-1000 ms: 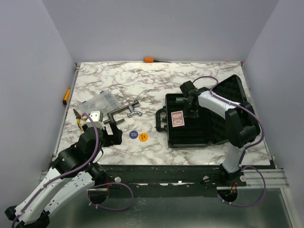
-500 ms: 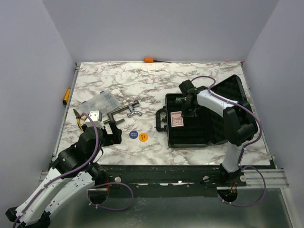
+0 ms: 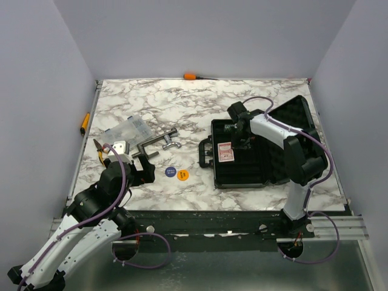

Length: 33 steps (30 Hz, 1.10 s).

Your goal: Pack up texas hold em set

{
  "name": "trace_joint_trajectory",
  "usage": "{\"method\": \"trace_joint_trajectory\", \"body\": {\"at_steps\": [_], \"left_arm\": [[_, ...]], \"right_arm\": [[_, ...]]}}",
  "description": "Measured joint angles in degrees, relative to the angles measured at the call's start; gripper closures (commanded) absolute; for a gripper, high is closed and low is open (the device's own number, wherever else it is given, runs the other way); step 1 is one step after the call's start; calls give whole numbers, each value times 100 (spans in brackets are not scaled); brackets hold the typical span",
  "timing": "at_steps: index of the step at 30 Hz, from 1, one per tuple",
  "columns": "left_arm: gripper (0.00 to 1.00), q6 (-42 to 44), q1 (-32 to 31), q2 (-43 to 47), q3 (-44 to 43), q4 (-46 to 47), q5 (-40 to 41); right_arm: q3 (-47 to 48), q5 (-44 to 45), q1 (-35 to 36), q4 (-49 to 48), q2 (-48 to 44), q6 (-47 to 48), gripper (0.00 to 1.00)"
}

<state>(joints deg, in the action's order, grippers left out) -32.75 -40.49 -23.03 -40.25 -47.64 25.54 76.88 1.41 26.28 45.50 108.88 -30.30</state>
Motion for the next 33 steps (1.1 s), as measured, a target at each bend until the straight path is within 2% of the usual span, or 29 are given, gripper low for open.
{"method": "trace_joint_trajectory", "body": {"at_steps": [5, 19, 26, 33], "left_arm": [[1, 0, 7, 0, 13, 0, 0], [1, 2, 31, 2, 44, 4, -20], [1, 2, 31, 2, 44, 17, -42], [1, 0, 31, 2, 44, 35, -46]], "right_arm": [[0, 33, 13, 2, -2, 42, 99], [299, 535, 153, 437, -68, 223, 77], [463, 614, 153, 584, -332, 278, 71], [463, 286, 153, 529, -551, 247, 71]]}}
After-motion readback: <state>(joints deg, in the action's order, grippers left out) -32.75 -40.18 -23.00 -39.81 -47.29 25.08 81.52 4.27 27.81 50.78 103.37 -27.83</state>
